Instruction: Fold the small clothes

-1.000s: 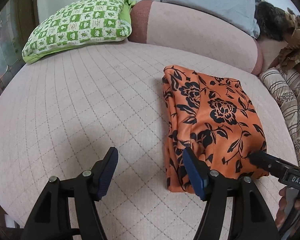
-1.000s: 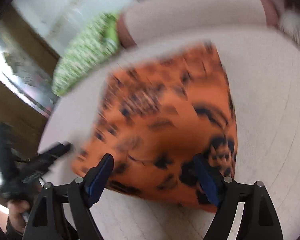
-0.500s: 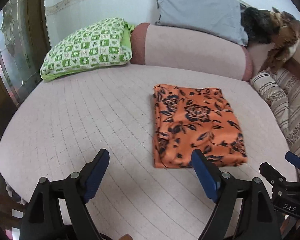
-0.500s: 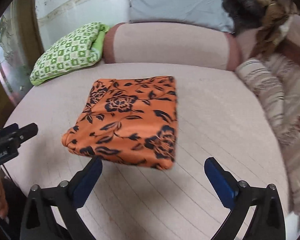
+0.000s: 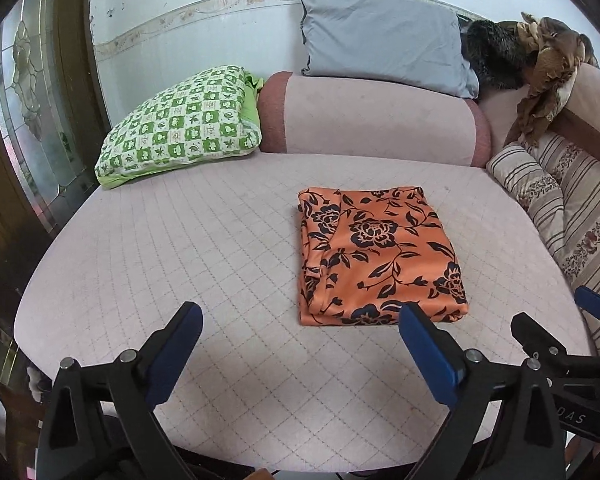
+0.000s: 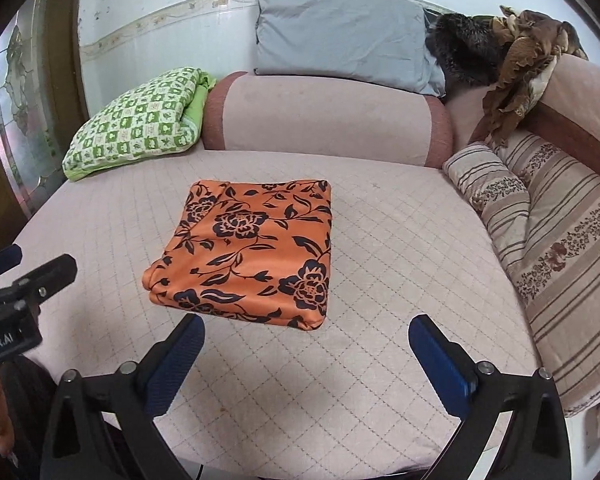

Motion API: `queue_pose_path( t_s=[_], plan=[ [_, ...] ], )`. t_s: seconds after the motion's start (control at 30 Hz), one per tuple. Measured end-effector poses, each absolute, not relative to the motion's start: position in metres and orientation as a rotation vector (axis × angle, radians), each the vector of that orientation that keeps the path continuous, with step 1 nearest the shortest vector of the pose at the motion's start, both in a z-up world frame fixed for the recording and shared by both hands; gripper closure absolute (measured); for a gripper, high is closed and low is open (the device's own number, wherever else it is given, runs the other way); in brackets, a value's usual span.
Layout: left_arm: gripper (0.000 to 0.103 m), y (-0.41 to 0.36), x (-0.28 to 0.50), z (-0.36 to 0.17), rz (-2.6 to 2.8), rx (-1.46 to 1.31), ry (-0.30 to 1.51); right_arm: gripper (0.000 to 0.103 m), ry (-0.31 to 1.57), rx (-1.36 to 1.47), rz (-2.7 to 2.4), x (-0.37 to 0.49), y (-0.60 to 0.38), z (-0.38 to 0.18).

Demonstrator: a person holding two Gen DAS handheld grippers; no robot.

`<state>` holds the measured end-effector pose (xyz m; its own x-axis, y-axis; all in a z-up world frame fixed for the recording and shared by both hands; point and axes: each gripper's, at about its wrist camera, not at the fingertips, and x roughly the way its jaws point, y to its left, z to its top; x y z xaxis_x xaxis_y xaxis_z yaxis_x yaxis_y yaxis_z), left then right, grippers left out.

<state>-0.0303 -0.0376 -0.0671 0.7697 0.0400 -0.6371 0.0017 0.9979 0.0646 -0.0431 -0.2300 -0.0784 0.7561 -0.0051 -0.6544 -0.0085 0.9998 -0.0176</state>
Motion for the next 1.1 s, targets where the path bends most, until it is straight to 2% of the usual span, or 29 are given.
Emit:
queue_pose_path(
  t_s=[1.1],
  plan=[
    [0.005,-0.031,-0.022,-0.060,0.043,0.066,0.674,0.000,0.737,-0.057,0.042,-0.043,-0.209,-0.062]
  ],
)
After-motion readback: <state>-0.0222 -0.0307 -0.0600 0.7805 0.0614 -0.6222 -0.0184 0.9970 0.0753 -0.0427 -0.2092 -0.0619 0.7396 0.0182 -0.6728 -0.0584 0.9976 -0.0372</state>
